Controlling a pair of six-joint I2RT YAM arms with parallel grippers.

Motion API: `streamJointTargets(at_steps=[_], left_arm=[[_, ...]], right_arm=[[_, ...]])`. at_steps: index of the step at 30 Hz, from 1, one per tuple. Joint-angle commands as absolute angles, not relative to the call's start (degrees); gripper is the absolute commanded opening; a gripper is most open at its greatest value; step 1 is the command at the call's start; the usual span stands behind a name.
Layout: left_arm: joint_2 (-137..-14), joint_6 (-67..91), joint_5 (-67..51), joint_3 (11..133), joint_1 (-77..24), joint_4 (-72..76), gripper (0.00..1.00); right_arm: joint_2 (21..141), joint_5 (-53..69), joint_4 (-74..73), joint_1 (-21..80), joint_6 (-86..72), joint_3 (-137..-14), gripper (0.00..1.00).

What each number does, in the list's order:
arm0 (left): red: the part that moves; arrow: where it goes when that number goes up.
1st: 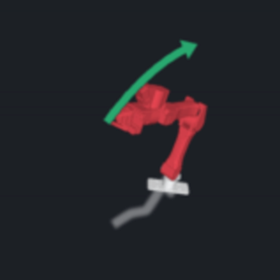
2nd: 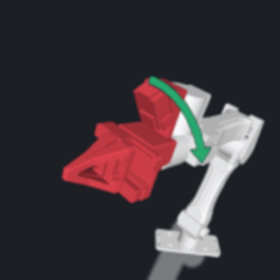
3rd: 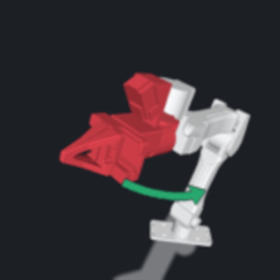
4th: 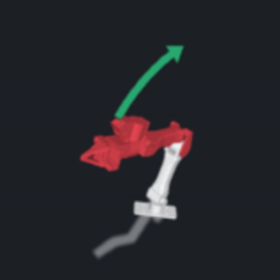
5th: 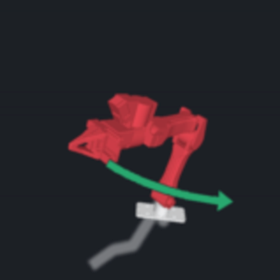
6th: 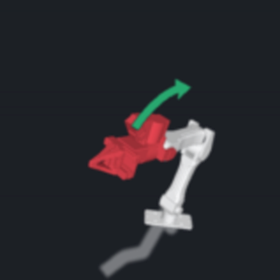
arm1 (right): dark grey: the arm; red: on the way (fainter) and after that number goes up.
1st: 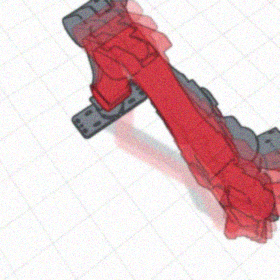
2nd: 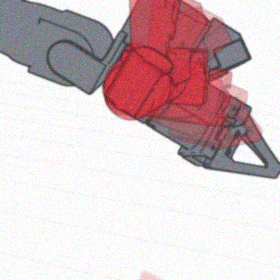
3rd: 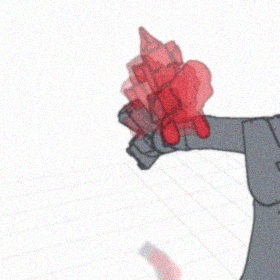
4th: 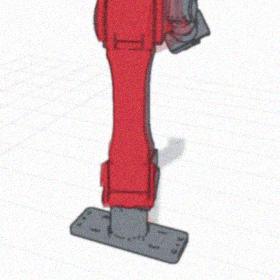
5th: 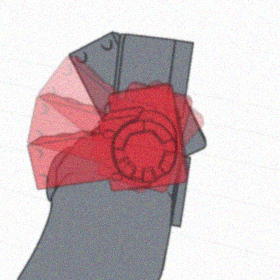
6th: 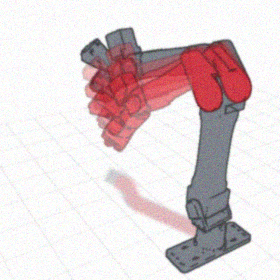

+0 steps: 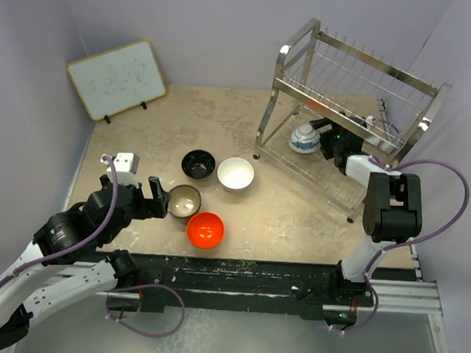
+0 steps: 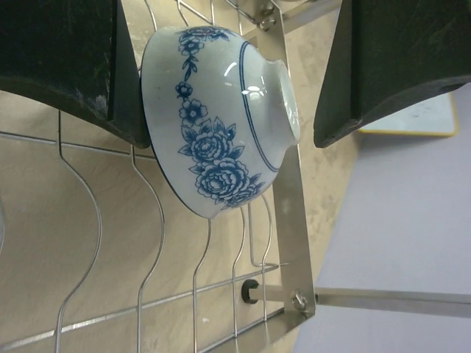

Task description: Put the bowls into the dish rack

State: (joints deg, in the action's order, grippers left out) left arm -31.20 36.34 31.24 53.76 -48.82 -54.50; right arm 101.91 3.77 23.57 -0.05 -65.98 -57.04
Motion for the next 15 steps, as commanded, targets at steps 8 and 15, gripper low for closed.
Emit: streamJointTargets(at_steps=[8,15], left_arm=[[-30.76,35.85,31.38,53.26,-48.78,-52.73,0.99],[-30.80,35.70,31.46,53.00,-48.71,-52.47,0.99]], right_arm=[[102.08,-2.09,9.50,-0.26,-55.22,-64.22,0.98],[100.59,-1.34,12.71,-0.26,-53.24,-62.73,0.99]])
